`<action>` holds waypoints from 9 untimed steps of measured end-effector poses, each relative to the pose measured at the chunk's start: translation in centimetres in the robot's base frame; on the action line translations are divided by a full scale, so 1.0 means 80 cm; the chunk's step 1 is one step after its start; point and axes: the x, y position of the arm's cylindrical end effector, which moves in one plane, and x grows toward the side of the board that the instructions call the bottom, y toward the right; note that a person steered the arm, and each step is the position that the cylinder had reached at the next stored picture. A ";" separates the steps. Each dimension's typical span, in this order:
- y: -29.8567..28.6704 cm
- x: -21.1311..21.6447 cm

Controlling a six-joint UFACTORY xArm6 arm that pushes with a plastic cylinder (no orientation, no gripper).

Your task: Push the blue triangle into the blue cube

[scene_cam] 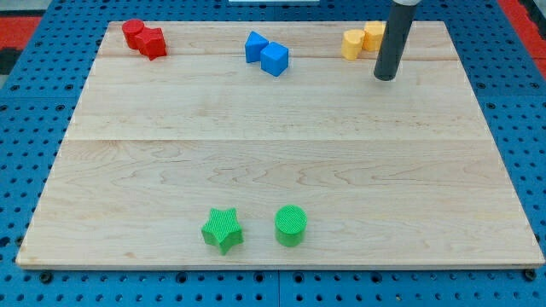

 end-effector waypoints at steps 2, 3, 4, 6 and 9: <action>0.000 0.033; -0.130 0.064; -0.267 0.064; -0.454 0.026; -0.361 -0.028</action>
